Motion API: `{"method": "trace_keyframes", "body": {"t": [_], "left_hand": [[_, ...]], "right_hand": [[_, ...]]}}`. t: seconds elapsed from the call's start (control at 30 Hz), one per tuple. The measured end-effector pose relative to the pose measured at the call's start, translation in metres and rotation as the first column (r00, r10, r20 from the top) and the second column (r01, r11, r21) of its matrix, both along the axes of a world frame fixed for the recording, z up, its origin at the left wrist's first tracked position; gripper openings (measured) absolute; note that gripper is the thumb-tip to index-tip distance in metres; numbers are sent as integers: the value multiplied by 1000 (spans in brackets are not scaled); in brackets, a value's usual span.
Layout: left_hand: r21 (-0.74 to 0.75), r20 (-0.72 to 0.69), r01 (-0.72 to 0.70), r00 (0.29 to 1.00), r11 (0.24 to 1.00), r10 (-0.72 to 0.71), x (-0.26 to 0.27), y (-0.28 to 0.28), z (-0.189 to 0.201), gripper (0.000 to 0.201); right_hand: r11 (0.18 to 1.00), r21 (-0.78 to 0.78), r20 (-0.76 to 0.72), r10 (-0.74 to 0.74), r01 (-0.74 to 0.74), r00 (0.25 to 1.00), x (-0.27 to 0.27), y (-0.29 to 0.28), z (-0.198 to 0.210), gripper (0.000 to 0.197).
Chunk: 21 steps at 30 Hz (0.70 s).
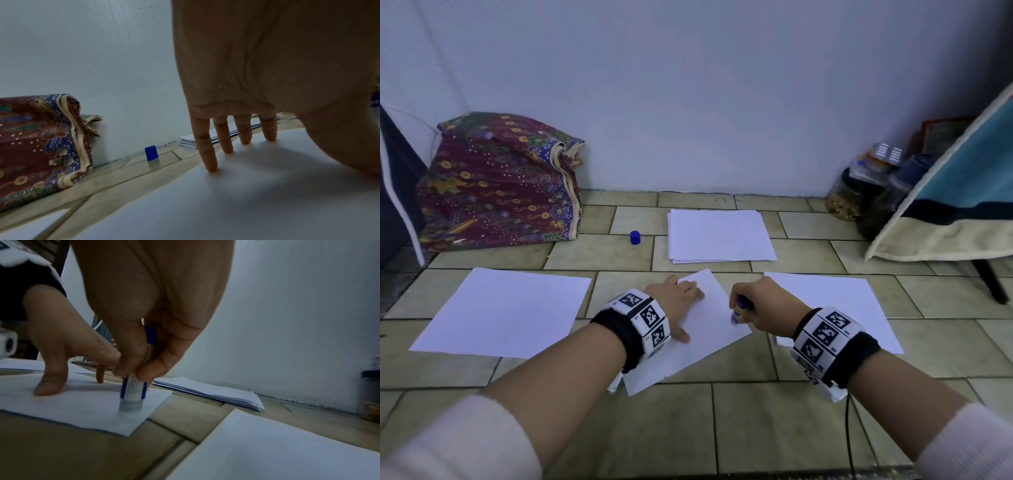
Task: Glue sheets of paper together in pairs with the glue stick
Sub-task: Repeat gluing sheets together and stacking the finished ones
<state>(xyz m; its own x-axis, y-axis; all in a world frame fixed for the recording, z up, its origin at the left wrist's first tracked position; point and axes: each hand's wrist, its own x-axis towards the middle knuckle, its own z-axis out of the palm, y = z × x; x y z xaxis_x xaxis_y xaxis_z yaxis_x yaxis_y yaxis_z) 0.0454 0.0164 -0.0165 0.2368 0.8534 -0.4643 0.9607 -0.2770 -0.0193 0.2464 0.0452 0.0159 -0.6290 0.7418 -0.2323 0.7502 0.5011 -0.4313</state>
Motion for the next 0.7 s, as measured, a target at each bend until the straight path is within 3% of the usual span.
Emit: {"method": "trace_keyframes", "body": {"t": [0.3,0.4,0.5,0.6,0.7], "left_hand": [[-13,-4,10,1000,1000,-10,-2,0,1,91],[-12,-6,2,1000,1000,-2,-2,-1,3,92],[-7,-81,-2,997,1000,2,-3,-5,7,89],[25,-59,25,998,999,-24,-7,-8,5,84],[-78,18,125,992,989,-124,-8,-11,3,74]], "right_hand": [[998,-22,60,65,-63,996,6,-1,5,15],[999,-30,-115,-31,28,993,9,4,8,18],[979,-47,-321,-201,196,926,13,14,8,20],[966,-24,-332,-249,256,910,13,22,6,18],[968,-24,-324,-245,252,914,8,25,3,16]]}}
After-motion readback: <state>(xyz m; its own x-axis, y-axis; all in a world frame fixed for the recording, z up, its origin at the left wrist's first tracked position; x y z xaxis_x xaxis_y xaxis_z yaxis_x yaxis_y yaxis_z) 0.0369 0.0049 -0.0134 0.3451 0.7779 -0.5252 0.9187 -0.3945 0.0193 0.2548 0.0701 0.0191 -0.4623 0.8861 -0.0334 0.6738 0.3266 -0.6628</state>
